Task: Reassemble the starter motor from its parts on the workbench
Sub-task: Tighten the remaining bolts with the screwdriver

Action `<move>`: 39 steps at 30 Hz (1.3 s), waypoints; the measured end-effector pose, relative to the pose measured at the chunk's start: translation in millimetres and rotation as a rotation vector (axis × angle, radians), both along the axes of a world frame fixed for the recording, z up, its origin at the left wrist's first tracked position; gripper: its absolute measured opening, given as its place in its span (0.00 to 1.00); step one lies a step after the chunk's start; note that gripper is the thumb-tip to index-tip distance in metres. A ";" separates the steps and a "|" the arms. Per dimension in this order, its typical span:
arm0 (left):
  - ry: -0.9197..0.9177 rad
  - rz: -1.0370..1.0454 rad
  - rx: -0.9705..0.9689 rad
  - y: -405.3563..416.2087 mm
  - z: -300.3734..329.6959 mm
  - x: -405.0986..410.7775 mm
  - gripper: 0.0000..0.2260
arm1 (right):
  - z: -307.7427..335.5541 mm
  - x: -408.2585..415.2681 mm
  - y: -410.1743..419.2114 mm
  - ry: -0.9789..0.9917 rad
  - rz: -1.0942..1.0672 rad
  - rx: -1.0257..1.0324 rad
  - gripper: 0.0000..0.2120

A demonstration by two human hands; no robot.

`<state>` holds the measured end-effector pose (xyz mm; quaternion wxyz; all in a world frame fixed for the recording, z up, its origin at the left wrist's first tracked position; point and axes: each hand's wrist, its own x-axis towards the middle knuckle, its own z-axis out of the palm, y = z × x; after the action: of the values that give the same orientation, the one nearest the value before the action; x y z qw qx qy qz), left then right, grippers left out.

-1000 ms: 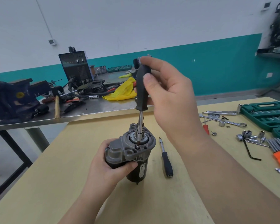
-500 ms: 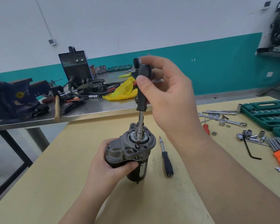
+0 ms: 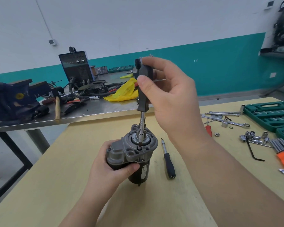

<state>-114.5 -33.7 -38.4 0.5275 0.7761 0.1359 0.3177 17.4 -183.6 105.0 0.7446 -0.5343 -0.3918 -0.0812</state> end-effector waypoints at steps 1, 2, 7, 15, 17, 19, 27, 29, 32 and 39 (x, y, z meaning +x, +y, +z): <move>-0.003 -0.001 0.001 -0.1 0.2 0.3 0.31 | 0.1 0.1 -0.1 0.024 0.022 0.012 0.12; -0.007 0.000 0.002 -0.1 0.3 0.6 0.31 | 0.1 0.4 -0.4 0.048 0.045 0.022 0.12; -0.018 0.002 0.000 0.2 -0.4 1.0 0.31 | 0.3 0.3 -1.3 0.029 0.026 0.008 0.13; -0.022 0.008 0.012 -0.4 0.0 0.4 0.30 | -0.1 0.2 -0.5 0.078 0.075 0.030 0.13; -0.023 0.007 0.015 -0.7 0.2 0.6 0.29 | 0.0 0.1 -0.5 0.061 0.077 0.018 0.13; -0.020 0.009 0.016 -0.6 0.0 0.8 0.29 | -0.1 0.4 -0.1 0.006 0.024 0.004 0.12; -0.012 0.012 0.012 1.2 -2.6 0.3 0.30 | -0.5 1.3 -0.5 0.064 0.097 0.022 0.13; -0.009 0.010 0.011 1.8 -3.7 0.4 0.29 | -0.8 1.7 -1.0 0.051 0.100 0.011 0.14; -0.004 0.004 0.007 2.0 -4.5 0.3 0.29 | -1.5 1.6 -0.2 -0.012 0.027 -0.016 0.15; -0.001 0.008 0.000 2.9 -5.9 0.2 0.30 | -1.6 0.8 1.2 0.061 0.082 0.022 0.15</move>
<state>-114.3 -30.8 -44.3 0.5264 0.7754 0.1388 0.3200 18.3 -182.4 103.4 0.7648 -0.5118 -0.3894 -0.0386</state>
